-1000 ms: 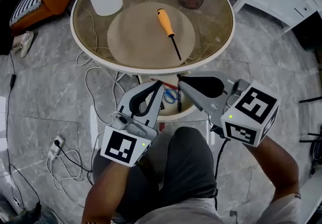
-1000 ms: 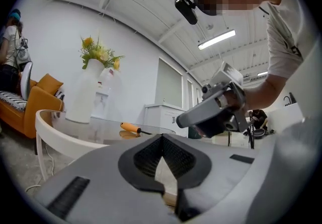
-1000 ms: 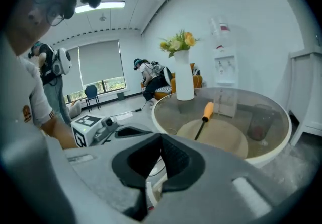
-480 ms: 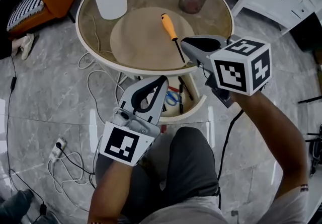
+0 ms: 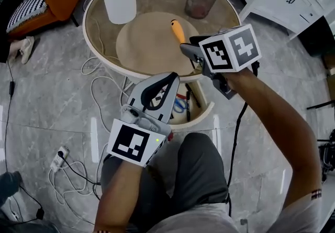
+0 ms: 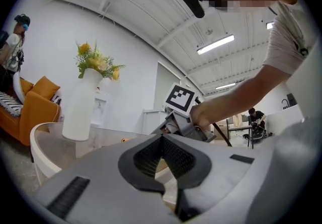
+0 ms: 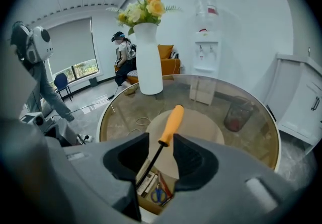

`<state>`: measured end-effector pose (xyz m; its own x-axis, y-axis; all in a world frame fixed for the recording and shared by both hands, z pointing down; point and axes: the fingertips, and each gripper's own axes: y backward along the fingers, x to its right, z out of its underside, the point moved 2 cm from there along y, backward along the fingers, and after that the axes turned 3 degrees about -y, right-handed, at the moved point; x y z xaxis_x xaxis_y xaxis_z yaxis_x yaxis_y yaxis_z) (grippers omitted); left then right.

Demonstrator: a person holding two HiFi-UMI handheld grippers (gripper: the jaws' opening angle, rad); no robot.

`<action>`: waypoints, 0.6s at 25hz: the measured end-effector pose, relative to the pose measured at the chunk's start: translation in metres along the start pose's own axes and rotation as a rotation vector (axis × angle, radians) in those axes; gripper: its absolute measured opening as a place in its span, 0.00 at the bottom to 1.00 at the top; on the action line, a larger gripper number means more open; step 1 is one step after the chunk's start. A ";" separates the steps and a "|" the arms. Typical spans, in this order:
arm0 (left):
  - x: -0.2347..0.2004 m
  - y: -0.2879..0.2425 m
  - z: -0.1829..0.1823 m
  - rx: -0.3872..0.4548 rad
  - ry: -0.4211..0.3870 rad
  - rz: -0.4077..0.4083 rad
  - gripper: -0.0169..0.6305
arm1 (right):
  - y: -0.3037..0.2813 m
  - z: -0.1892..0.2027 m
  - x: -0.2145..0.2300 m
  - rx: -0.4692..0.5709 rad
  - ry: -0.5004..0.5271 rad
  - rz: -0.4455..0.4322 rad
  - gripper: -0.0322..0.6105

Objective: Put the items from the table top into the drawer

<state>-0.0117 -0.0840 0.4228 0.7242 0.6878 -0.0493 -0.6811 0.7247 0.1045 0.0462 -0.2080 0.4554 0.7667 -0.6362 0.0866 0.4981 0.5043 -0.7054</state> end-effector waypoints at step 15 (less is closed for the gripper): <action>-0.017 0.004 -0.010 0.057 0.036 -0.039 0.03 | -0.023 0.003 0.008 -0.058 -0.012 0.063 0.21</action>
<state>-0.0281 -0.0926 0.4137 0.7448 0.6612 -0.0900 -0.6449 0.7478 0.1579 0.0426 -0.2231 0.4739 0.8006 -0.5973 0.0488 0.4246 0.5079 -0.7495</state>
